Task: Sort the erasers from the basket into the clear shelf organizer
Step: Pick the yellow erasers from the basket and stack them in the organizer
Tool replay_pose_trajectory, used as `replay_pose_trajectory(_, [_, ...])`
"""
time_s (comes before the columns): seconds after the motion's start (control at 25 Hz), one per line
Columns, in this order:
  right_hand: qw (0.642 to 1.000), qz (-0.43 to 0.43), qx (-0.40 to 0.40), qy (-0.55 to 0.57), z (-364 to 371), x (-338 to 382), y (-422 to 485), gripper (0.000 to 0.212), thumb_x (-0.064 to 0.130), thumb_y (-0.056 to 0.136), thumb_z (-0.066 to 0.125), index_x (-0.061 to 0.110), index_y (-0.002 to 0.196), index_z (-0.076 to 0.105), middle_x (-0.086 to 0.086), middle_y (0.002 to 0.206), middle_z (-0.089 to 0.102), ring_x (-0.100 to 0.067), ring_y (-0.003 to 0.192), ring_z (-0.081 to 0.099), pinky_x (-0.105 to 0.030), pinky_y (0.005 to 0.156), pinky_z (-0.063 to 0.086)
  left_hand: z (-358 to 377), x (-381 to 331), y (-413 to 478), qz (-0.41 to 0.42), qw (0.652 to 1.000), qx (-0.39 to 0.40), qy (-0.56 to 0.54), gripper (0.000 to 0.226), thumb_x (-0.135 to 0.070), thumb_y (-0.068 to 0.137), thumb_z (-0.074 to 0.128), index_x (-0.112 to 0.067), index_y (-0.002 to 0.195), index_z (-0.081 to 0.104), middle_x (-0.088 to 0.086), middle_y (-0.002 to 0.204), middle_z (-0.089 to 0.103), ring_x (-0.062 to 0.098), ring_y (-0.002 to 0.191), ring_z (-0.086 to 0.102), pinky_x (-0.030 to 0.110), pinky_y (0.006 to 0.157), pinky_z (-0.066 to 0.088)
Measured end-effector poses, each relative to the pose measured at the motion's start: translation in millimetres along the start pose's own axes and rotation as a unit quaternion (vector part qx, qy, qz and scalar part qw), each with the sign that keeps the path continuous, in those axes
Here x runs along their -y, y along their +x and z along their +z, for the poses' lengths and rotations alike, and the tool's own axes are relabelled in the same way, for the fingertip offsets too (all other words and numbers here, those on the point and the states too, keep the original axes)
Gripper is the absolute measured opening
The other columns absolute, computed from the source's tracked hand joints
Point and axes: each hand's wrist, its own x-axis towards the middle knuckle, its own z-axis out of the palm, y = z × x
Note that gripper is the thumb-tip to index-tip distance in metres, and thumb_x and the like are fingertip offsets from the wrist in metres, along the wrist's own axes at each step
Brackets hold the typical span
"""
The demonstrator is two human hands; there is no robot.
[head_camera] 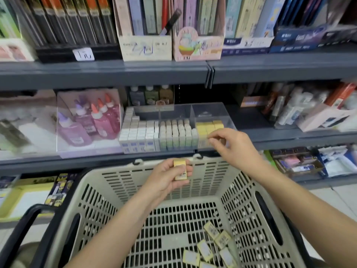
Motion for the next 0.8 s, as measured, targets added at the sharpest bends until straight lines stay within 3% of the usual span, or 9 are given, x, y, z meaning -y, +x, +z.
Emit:
replay_pose_trajectory(0.08, [0.996, -0.001, 0.080, 0.033, 20, 13, -33, 0.014, 0.025, 0.088, 0.060, 0.019, 0.094, 0.071, 0.014, 0.081, 0.065, 0.007, 0.070, 0.055, -0.006, 0.065, 0.039, -7, 17, -6, -0.041, 0.999, -0.006, 0.024, 0.016, -0.004, 0.088, 0.056, -0.011, 0.101, 0.063, 0.005, 0.087, 0.072, 0.016, 0.085, 0.068, 0.022, 0.065, 0.056])
replay_pose_trajectory(0.16, [0.971, 0.020, 0.236, 0.019, 51, 16, -61, 0.020, 0.030, 0.090, 0.058, 0.017, 0.097, 0.071, 0.005, 0.090, 0.070, -0.001, 0.077, 0.059, -0.018, 0.072, 0.047, -16, 38, -13, -0.096, 0.994, -0.010, 0.056, 0.015, -0.001, 0.088, 0.057, -0.013, 0.096, 0.062, 0.005, 0.085, 0.069, 0.015, 0.081, 0.066, 0.025, 0.067, 0.056])
replay_pose_trajectory(0.28, [0.881, 0.069, 0.466, -0.044, 97, 9, -94, 0.025, 0.034, 0.089, 0.059, 0.015, 0.104, 0.068, -0.001, 0.106, 0.067, -0.013, 0.090, 0.059, -0.027, 0.079, 0.047, -36, 71, -19, -0.175, 0.981, -0.036, 0.079, 0.017, 0.002, 0.083, 0.063, -0.011, 0.093, 0.059, 0.009, 0.088, 0.065, 0.017, 0.081, 0.063, 0.030, 0.076, 0.053])
replay_pose_trajectory(0.36, [0.821, 0.087, 0.555, -0.101, 121, 4, -114, 0.033, 0.038, 0.085, 0.062, 0.016, 0.110, 0.062, 0.000, 0.114, 0.062, -0.016, 0.098, 0.058, -0.030, 0.082, 0.048, -49, 90, -21, -0.220, 0.971, -0.059, 0.066, 0.019, 0.002, 0.080, 0.066, -0.009, 0.093, 0.057, 0.012, 0.093, 0.062, 0.019, 0.082, 0.062, 0.032, 0.079, 0.053])
replay_pose_trajectory(0.44, [0.793, 0.086, 0.582, -0.157, 137, 0, -132, 0.046, 0.045, 0.080, 0.066, 0.017, 0.114, 0.056, -0.001, 0.113, 0.060, -0.019, 0.098, 0.057, -0.032, 0.078, 0.048, -56, 104, -23, -0.254, 0.961, -0.071, 0.079, 0.022, 0.002, 0.079, 0.068, -0.009, 0.095, 0.058, 0.014, 0.099, 0.063, 0.019, 0.083, 0.063, 0.031, 0.077, 0.054])
replay_pose_trajectory(0.6, [0.793, 0.038, 0.556, -0.245, 154, -5, -159, 0.068, 0.061, 0.072, 0.065, 0.016, 0.120, 0.046, -0.009, 0.118, 0.050, -0.026, 0.100, 0.055, -0.031, 0.066, 0.042, -64, 119, -22, -0.272, 0.956, -0.067, 0.081, 0.027, -0.001, 0.079, 0.069, -0.009, 0.103, 0.059, 0.013, 0.108, 0.065, 0.018, 0.088, 0.065, 0.030, 0.075, 0.055])
replay_pose_trajectory(0.72, [0.795, 0.016, 0.545, -0.265, 161, -7, -176, 0.064, 0.054, 0.077, 0.063, 0.020, 0.126, 0.039, -0.013, 0.124, 0.041, -0.028, 0.094, 0.056, -0.029, 0.058, 0.039, -73, 126, -24, -0.292, 0.952, -0.063, 0.067, 0.030, -0.001, 0.077, 0.070, -0.007, 0.106, 0.062, 0.013, 0.108, 0.066, 0.020, 0.094, 0.066, 0.033, 0.080, 0.056])
replay_pose_trajectory(0.8, [0.816, 0.029, 0.523, -0.244, 161, -9, -176, 0.053, 0.044, 0.079, 0.062, 0.023, 0.123, 0.041, -0.011, 0.119, 0.044, -0.026, 0.090, 0.057, -0.029, 0.058, 0.041, -78, 128, -27, -0.304, 0.949, -0.061, 0.062, 0.028, 0.000, 0.078, 0.069, -0.005, 0.105, 0.062, 0.014, 0.107, 0.065, 0.021, 0.093, 0.066, 0.033, 0.082, 0.056])
